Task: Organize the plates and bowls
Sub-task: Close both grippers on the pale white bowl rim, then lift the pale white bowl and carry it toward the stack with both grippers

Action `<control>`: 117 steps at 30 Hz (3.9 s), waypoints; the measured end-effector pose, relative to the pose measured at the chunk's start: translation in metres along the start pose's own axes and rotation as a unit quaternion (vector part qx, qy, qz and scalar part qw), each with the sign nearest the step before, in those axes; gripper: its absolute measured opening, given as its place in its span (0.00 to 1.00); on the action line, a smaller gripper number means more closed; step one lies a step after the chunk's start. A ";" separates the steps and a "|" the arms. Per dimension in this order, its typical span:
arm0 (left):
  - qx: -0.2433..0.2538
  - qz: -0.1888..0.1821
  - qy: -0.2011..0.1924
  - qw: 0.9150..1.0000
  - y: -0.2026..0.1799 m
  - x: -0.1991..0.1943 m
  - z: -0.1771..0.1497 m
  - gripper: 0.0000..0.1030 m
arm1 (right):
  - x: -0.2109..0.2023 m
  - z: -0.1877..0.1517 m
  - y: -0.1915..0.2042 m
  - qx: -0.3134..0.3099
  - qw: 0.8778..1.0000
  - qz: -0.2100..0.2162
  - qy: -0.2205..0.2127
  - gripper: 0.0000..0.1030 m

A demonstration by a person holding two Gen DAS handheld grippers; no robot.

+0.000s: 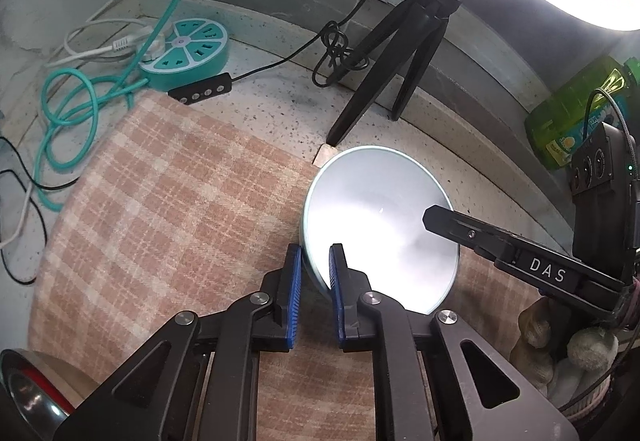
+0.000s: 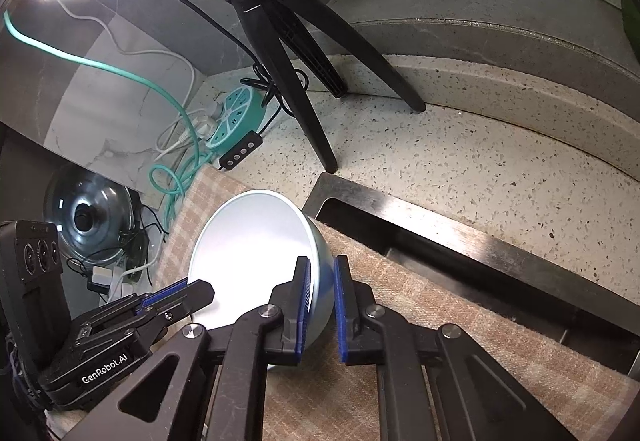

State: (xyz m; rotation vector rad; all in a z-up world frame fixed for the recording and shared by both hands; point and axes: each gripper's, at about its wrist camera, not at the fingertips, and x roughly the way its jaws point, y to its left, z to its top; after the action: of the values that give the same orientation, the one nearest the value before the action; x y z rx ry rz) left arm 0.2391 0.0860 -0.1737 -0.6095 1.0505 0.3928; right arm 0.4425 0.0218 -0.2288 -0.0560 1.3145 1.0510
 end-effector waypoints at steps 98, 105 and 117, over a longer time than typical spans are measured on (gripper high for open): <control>-0.014 -0.020 -0.073 0.997 0.167 -0.179 -0.112 0.12 | -0.011 -0.137 0.256 -0.105 0.993 -0.053 -0.004 0.09; -0.020 -0.017 -0.065 0.998 0.183 -0.178 -0.118 0.12 | 0.006 -0.146 0.265 -0.110 0.992 -0.058 0.010 0.09; -0.025 -0.015 -0.044 0.999 0.197 -0.161 -0.124 0.12 | 0.027 -0.154 0.266 -0.109 0.991 -0.071 0.029 0.09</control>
State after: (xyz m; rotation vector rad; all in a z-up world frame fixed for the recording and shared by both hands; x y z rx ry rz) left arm -0.0314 0.1560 -0.1290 -0.6472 0.9484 0.4166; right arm 0.1512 0.0996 -0.1646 -0.3425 1.2237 1.0739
